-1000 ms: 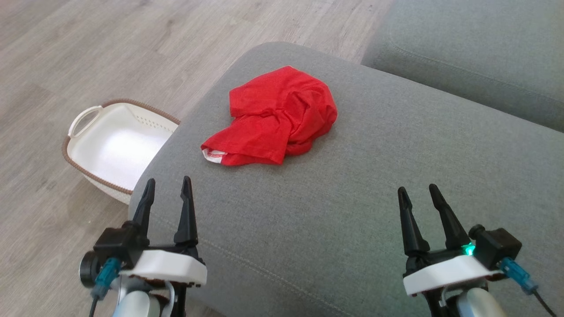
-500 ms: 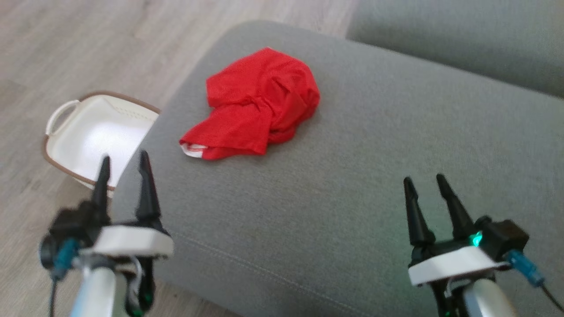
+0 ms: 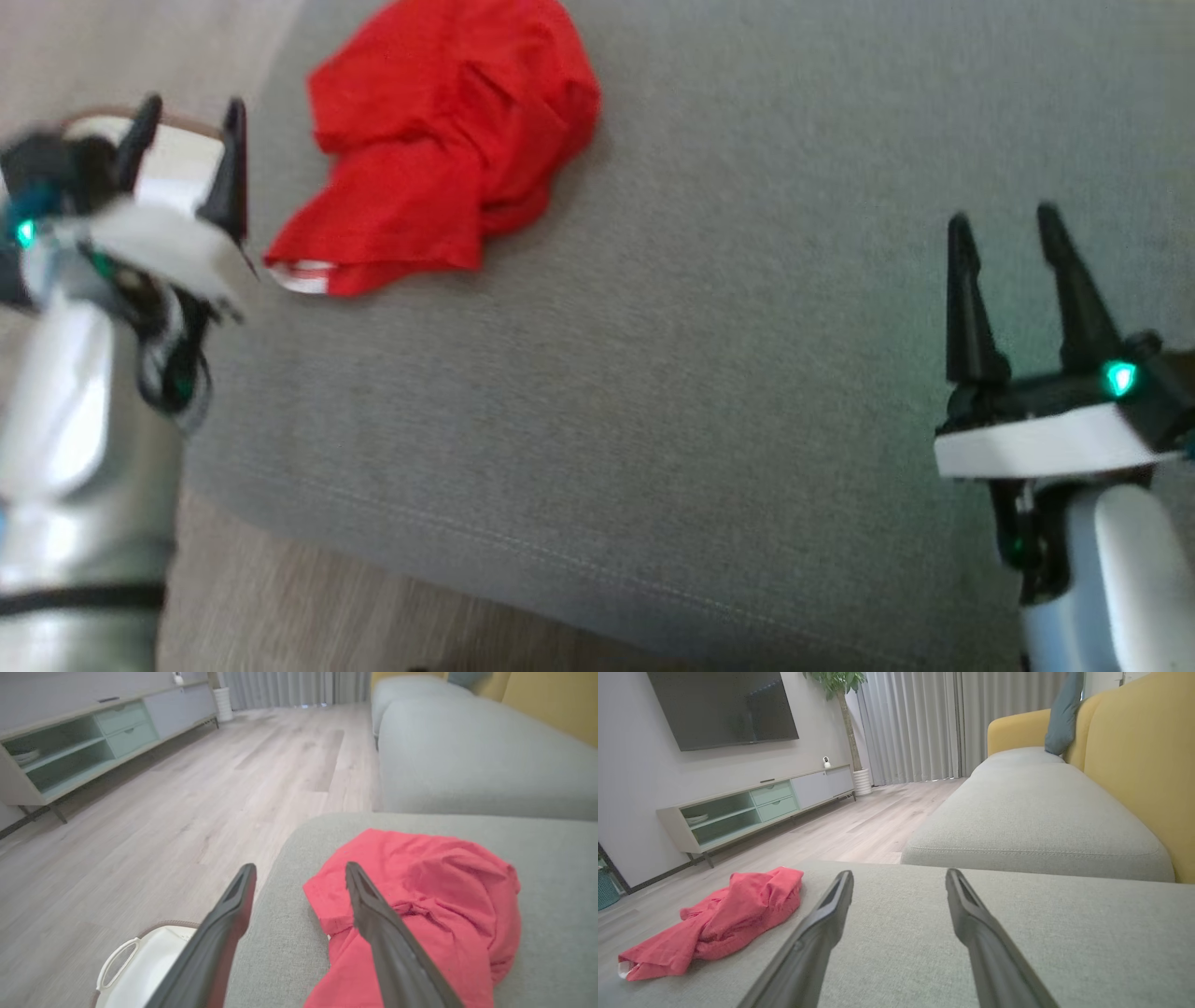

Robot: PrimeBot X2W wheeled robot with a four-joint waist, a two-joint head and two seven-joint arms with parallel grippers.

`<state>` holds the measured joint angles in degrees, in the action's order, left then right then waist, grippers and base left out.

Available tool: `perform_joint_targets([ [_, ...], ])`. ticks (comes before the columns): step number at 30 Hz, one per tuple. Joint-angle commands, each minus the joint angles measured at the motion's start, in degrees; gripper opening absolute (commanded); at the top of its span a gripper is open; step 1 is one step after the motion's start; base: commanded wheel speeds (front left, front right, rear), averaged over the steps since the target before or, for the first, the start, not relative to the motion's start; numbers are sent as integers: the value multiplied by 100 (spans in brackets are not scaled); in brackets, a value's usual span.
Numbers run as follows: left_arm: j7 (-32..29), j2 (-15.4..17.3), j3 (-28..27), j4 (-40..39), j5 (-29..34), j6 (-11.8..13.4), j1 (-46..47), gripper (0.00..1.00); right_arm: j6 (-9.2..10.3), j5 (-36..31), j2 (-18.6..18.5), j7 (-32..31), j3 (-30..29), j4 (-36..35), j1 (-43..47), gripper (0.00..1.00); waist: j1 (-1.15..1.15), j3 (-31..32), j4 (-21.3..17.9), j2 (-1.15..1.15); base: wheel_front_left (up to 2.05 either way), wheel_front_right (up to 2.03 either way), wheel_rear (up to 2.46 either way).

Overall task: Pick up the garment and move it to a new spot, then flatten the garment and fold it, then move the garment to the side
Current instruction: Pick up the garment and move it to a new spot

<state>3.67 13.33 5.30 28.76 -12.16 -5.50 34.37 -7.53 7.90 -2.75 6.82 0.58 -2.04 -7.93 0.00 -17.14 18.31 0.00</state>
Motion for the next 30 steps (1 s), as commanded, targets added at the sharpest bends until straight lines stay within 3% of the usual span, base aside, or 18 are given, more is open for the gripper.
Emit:
perform_joint_targets([
  [1, -168, 371, -95, 139, -34, -78, 460, 100, 4, -86, -13, -80, 121, -362, -239, 100, 0, -485, -331, 0, 0, 0, 0],
  [6, -847, 665, 262, 1212, -436, -191, 1366, 100, 4, -121, -13, -252, 91, -804, -386, 100, 0, -881, -613, 0, 0, 0, 0],
  [17, -1646, 1292, 1367, 2563, -1571, -198, 2432, 100, 4, -144, -13, -368, 128, -1259, -488, 100, 0, -1417, -1101, 0, 0, 0, 0],
  [24, -1732, 1284, 1489, 3258, -1765, -198, 2730, 100, 4, -144, -13, -350, 95, -1321, -483, 100, 0, -1522, -1181, 0, 0, 0, 0],
  [25, -1765, 1253, 1508, 3346, -1799, -198, 2752, 96, 4, -146, -13, -348, 93, -1321, -481, 100, 0, -1522, -1184, 0, 0, 0, 0],
  [26, -1763, 1233, 1533, 3409, -1820, -198, 2771, 12, 4, -147, -13, -347, 89, -1320, -480, 100, 0, -1520, -1184, 0, 0, 0, 0],
  [27, -1723, 1219, 1551, 3452, -1840, -198, 2790, 0, 4, -147, -13, -349, 84, -1317, -481, 100, 0, -1512, -1181, 0, 0, 0, 0],
  [30, -1388, 1241, 1565, 3564, -1837, -198, 2852, 0, 4, -147, -13, -347, 66, -1290, -487, 100, 0, -1449, -1165, 0, 0, 0, 0],
])
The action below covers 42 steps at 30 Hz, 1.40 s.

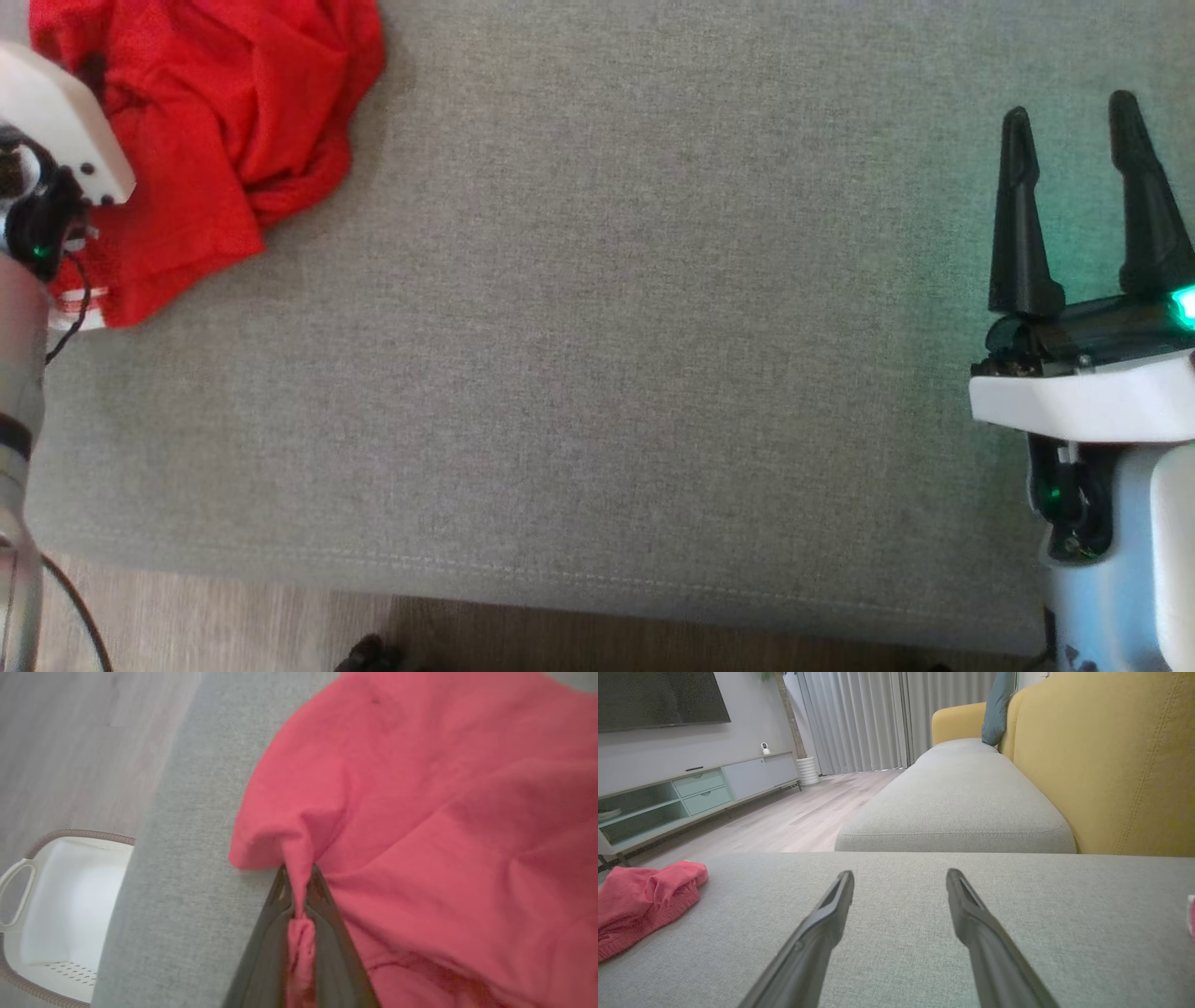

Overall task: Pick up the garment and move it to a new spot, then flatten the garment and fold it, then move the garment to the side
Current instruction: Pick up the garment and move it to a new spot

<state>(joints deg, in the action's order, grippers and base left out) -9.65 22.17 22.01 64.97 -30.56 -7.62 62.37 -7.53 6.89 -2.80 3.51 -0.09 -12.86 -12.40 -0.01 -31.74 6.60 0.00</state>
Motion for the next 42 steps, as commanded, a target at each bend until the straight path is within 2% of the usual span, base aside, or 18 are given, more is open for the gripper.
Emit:
perform_joint_targets([
  [1, 136, 380, -103, -40, 30, 28, 88, 0, 4, -43, -8, -9, 132, -193, -44, 100, 1, 44, 11, 0, 0, 0, 0],
  [8, 1848, 352, -88, -257, 236, 208, 377, 0, 4, 81, -8, 125, 182, 49, -14, 100, 1, 543, 32, 0, 0, 0, 0],
  [12, 2321, 214, 2, -603, 379, 232, 524, 0, 4, 208, -8, 232, 193, 237, 43, 100, 1, 931, 8, 0, 0, 0, 0],
  [17, 2431, -83, 161, -1319, 533, 262, 534, 0, 4, 394, -8, 380, 209, 471, 114, 100, 1, 1374, -82, 0, 0, 0, 0],
  [22, 2316, -456, 431, -2075, 659, 422, 319, 0, 4, 582, -8, 547, 298, 689, 148, 100, 1, 1738, -283, 0, 0, 0, 0],
  [26, 2035, -735, 665, -2711, 752, 655, 85, 0, 4, 719, -8, 657, 385, 810, 141, 100, 1, 1896, -538, 0, 0, 0, 0],
  [29, 1764, -1033, 899, -3233, 859, 957, -139, 0, 4, 843, -8, 744, 575, 884, 105, 100, 1, 1911, -859, 0, 0, 0, 0],
  [36, 1690, -1631, 1183, -3441, 938, 1385, -247, 0, 4, 1126, -8, 934, 1042, 1006, 24, 100, 1, 1780, -1546, 0, 0, 0, 0],
  [40, 1824, -1802, 1281, -3292, 884, 1473, -183, 0, 4, 1228, -8, 1008, 1239, 1078, -2, 100, 1, 1712, -1802, 0, 0, 0, 0],
  [41, 1853, -1838, 1333, -3216, 851, 1469, -170, 27, 4, 1256, -8, 1029, 1312, 1098, -5, 100, 1, 1694, -1874, 0, 0, 0, 0],
  [42, 1846, -1864, 1420, -3120, 828, 1438, -165, 100, 4, 1284, -8, 1049, 1374, 1120, 0, 100, 1, 1680, -1934, 0, 0, 0, 0],
])
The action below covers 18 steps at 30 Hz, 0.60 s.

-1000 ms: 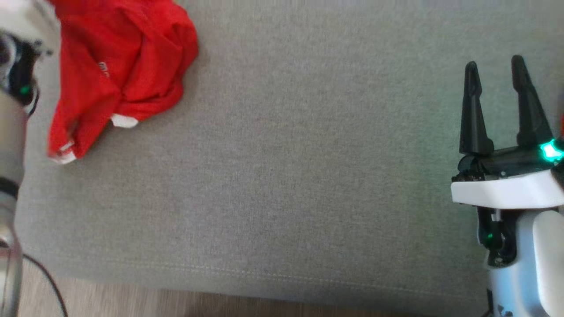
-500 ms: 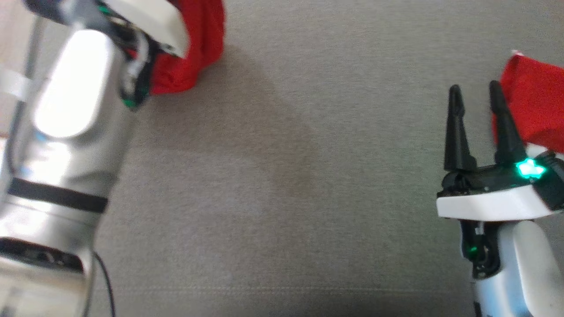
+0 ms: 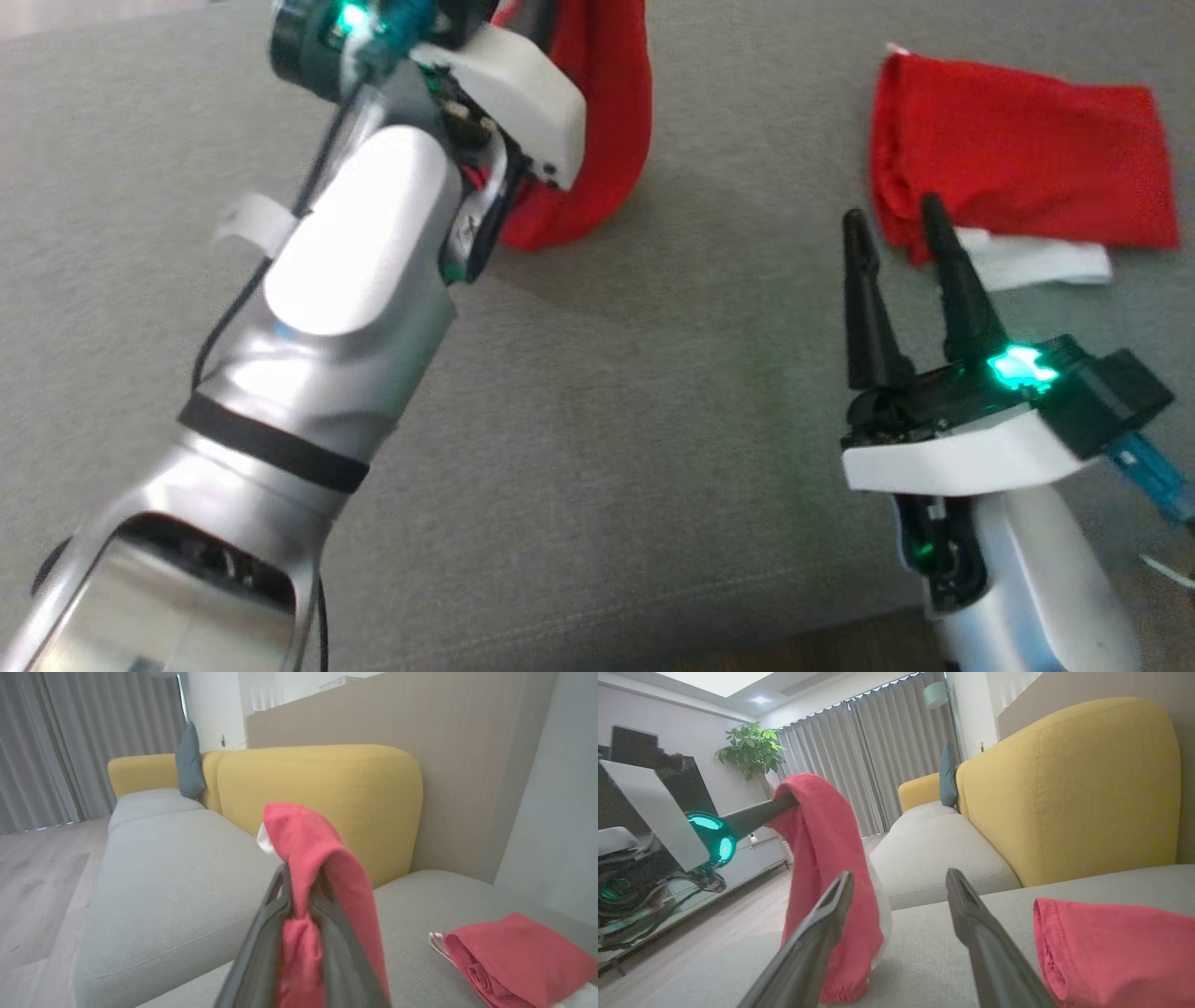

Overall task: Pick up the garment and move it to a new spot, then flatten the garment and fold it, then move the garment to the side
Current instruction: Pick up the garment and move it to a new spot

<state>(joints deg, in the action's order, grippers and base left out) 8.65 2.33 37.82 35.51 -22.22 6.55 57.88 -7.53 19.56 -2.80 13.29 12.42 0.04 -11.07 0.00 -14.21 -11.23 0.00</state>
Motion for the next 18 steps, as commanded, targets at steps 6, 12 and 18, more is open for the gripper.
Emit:
perform_joint_targets([
  [6, 162, 62, 189, 213, -171, -59, 333, 100, 4, 128, -8, 143, 256, -67, -84, 100, 0, -123, -274, 0, 0, 0, 0],
  [12, 422, 59, 168, 356, -344, -21, 346, 100, 4, 78, -8, 164, 117, -4, -31, 100, 0, 5, -10, 0, 0, 0, 0],
  [18, 581, 479, -216, 230, -483, 71, 122, 100, 4, -68, -8, 168, -87, 37, 69, 100, 0, 291, 468, 0, 0, 0, 0],
])
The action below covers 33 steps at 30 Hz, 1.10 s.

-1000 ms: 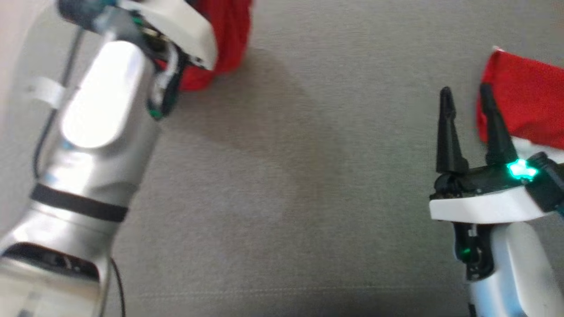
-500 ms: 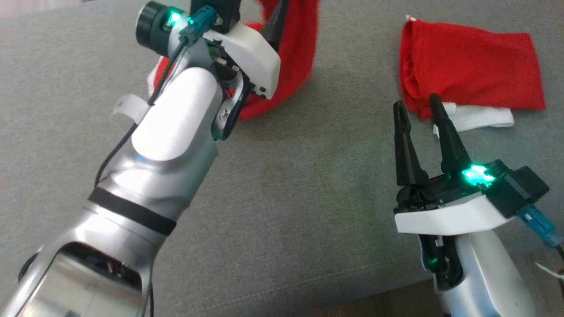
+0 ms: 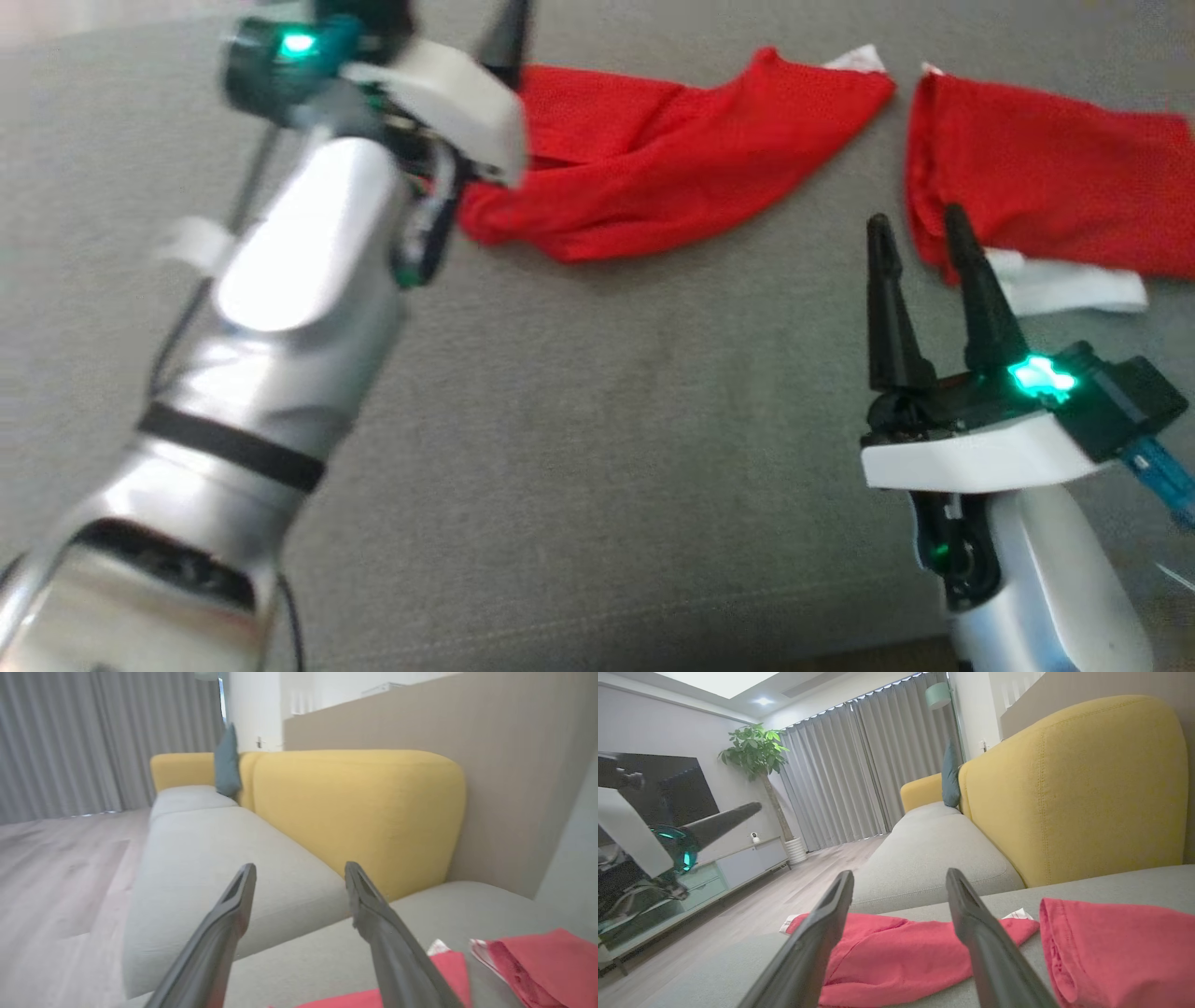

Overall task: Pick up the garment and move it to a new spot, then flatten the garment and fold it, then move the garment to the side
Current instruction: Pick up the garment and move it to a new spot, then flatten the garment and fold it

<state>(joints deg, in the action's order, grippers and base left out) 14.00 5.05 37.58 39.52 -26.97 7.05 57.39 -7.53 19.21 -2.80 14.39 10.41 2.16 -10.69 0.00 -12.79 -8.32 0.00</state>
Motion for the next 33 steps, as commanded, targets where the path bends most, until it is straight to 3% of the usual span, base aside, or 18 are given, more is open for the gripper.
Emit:
perform_joint_targets([
  [1, 58, 322, -265, -240, -31, 34, 82, 100, 4, -58, -8, 58, 71, -164, 59, 100, 0, 200, 261, 0, 0, 0, 0],
  [8, 92, 1083, -596, -925, -131, 200, -1161, 100, 4, -217, -8, -33, -177, -78, 275, 100, 0, 585, 836, 0, 0, 0, 0],
  [13, 97, 1264, -805, -1688, -300, 406, -2394, 100, 4, -300, -8, -160, -236, -43, 412, 100, 0, 759, 1133, 0, 0, 0, 0],
  [21, 99, 1014, -1244, -2782, -256, 731, -3792, 100, 4, -407, -8, -294, -370, -3, 502, 100, 0, 830, 1430, 0, 0, 0, 0],
  [28, 99, 788, -1279, -2963, -104, 638, -3956, 100, 4, -815, -8, -689, -276, -6, 148, 100, 0, 696, 1776, 0, 0, 0, 0],
  [33, 99, 531, -1177, -2873, -28, 470, -3960, 100, 4, -1690, -8, -1408, 16, 446, -652, 100, 0, 454, 2164, 0, 0, 0, 0],
])
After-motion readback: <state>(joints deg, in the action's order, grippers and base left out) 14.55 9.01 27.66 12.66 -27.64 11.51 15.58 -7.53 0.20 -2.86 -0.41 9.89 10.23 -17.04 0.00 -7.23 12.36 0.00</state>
